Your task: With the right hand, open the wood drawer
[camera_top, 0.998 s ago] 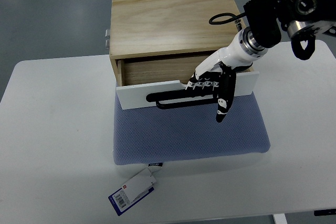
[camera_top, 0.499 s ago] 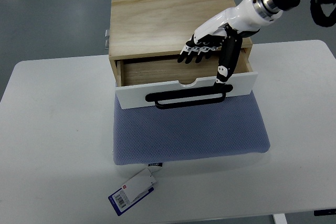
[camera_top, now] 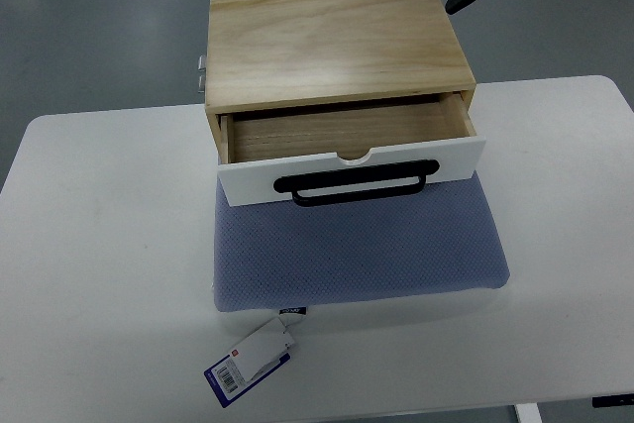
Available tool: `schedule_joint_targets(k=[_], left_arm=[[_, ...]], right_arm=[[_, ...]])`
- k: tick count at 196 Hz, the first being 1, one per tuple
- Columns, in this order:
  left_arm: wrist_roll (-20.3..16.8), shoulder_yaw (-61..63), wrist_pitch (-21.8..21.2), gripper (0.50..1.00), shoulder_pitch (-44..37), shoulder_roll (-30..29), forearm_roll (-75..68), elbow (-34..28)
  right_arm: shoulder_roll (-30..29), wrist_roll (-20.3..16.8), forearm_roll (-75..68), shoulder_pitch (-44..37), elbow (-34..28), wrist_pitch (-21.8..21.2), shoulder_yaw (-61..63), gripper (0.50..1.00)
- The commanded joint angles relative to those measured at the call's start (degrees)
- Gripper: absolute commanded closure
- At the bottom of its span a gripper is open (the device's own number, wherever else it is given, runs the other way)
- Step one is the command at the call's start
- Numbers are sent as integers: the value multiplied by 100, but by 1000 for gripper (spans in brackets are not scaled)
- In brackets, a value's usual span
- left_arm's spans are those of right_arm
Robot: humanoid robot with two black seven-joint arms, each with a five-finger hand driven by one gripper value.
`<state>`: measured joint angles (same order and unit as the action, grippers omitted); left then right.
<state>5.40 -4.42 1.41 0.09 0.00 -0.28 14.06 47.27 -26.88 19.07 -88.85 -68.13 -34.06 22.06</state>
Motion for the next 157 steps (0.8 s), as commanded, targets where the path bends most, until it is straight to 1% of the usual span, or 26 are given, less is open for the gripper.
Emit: schedule_joint_targets(k=[1, 7, 17, 18, 26, 30, 31, 32, 36, 37, 42, 43, 51, 53, 54, 64, 65, 67, 71, 81, 82, 101, 124, 131, 150, 157], left_arm=[[5, -6, 0, 500, 0, 0, 1, 9], [5, -6, -9, 500, 0, 0, 1, 9], [5, -6, -9, 500, 0, 0, 1, 9], [5, -6, 0, 500, 0, 0, 1, 17], [5, -6, 0, 500, 0, 0, -8, 26], [5, 3, 0, 500, 0, 0, 1, 26], [5, -6, 0, 500, 0, 0, -8, 35], [5, -6, 0, 500, 0, 0, -8, 35], [5, -6, 0, 500, 0, 0, -8, 35], [13, -6, 0, 500, 0, 0, -8, 44], [13, -6, 0, 500, 0, 0, -8, 44], [13, -6, 0, 500, 0, 0, 1, 52], [13, -6, -9, 500, 0, 0, -8, 53], [13, -6, -9, 500, 0, 0, -8, 53], [13, -6, -9, 500, 0, 0, -8, 53], [13, -6, -9, 500, 0, 0, -8, 53], [13, 3, 0, 500, 0, 0, -8, 61], [13, 3, -9, 500, 0, 0, -8, 61], [13, 3, 0, 500, 0, 0, -16, 61], [13, 3, 0, 500, 0, 0, -16, 61], [13, 3, -9, 500, 0, 0, -16, 61], [13, 3, -9, 500, 0, 0, -16, 70], [13, 3, -9, 500, 9, 0, -25, 70], [13, -6, -9, 500, 9, 0, -25, 70], [13, -6, -9, 500, 9, 0, -25, 79], [13, -6, -9, 500, 9, 0, -25, 79]], right_arm=[[-130, 209, 1, 746, 775, 286, 958, 554], [-227, 323, 1, 965, 1020, 444, 1230, 554], [-227, 324, 1, 966, 1021, 444, 1230, 554], [-453, 602, 1, 1288, 1421, 749, 1657, 554], [-648, 912, 1, 1536, 1767, 1024, 2003, 554], [-693, 992, -8, 1590, 1856, 1095, 2083, 554], [-736, 1079, -8, 1651, 1925, 1164, 2161, 556], [-737, 1080, -8, 1651, 1926, 1165, 2162, 556], [-833, 1255, -26, 1774, 2084, 1279, 2320, 554], [-886, 1351, -43, 1818, 2154, 1340, 2407, 556], [-992, 1519, -79, 1932, 2295, 1455, 2566, 556], [-1052, 1615, -96, 1985, 2374, 1507, 2645, 554], [-1290, 1949, -219, 2178, 2602, 1701, 2952, 556], [-1290, 1950, -219, 2179, 2603, 1701, 2953, 556], [-1351, 2028, -263, 2231, 2655, 1745, 3031, 556], [-1352, 2029, -263, 2231, 2656, 1745, 3032, 556], [-1622, 2342, -559, 2475, 2891, 1928, 3398, 556], [-1677, 2397, -640, 2530, 2936, 1947, 3488, 556], [-1782, 2485, -781, 2626, 3007, 1965, 3629, 556], [-1783, 2486, -782, 2627, 3007, 1965, 3630, 556], [-2017, 2599, -1225, 2844, 3155, 1973, 3943, 556], [-2407, 2688, -1995, 3216, 3324, 1965, 4315, 556], [-2837, 3057, -2654, 3567, 3631, 1912, 4693, 554], [-2978, 3136, -2768, 3655, 3815, 1807, 4834, 554], [-3241, 3145, -2882, 3725, 4290, 1517, 5185, 554], [-3242, 3145, -2882, 3725, 4290, 1516, 5185, 554]])
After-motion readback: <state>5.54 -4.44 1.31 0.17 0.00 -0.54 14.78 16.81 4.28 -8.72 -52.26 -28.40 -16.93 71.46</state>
